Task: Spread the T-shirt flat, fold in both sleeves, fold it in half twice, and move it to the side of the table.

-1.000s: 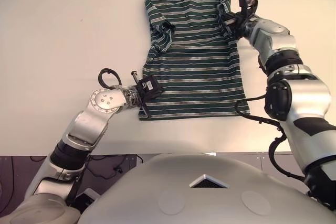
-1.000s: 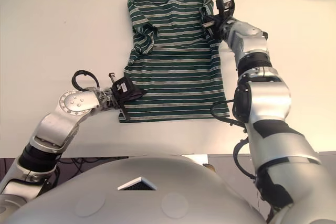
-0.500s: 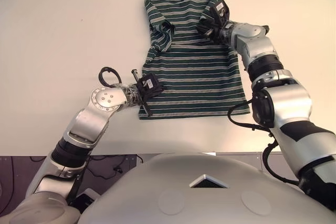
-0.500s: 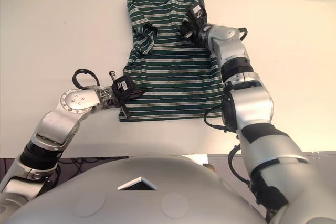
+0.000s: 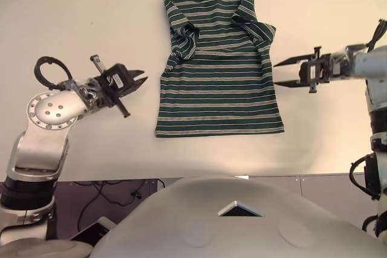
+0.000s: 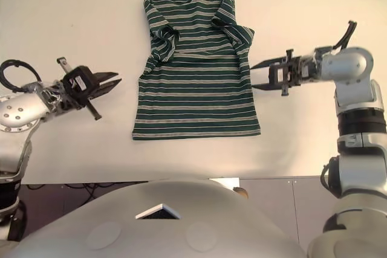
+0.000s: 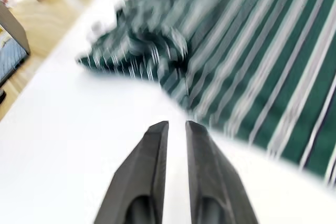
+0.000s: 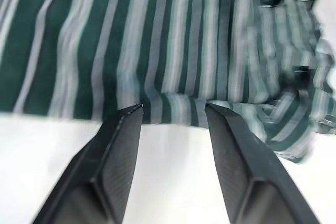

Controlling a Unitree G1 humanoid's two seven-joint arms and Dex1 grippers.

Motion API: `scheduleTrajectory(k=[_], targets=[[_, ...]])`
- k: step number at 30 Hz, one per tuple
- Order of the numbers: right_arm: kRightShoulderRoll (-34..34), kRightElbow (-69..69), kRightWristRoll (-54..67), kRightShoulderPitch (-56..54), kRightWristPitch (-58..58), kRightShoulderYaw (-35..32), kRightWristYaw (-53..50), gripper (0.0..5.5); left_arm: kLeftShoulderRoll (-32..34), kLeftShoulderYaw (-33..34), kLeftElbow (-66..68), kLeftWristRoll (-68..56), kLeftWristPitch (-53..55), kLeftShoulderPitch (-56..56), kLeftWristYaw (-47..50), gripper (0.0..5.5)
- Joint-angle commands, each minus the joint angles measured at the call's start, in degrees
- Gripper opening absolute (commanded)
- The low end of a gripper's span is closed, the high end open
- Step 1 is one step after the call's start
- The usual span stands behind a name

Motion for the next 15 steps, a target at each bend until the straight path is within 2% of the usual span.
scheduleTrajectory(k=[1,7,11,15], targets=[[-3.83,7.54,-4.16,2.45,-18.52,2.12,-5.33,2.19,4.09,-4.72,5.15,8.53,-13.2,4.74,-1.01,1.08],[-5.15,12.27,-12.97,4.55,-41.49,4.01,-15.8,2.19,3.22,-11.05,10.99,18.73,-27.5,6.82,2.71,1.08],[-3.85,11.61,-17.6,5.9,-44.21,4.77,-21.42,2.19,2.34,-13.66,11.73,21.89,-30.89,5.76,3.24,1.08],[-2.78,12.06,-22.91,5.33,-42.05,4.52,-26.39,1.46,3.02,-16.14,12.08,25.78,-34.98,4.56,3.3,1.13]])
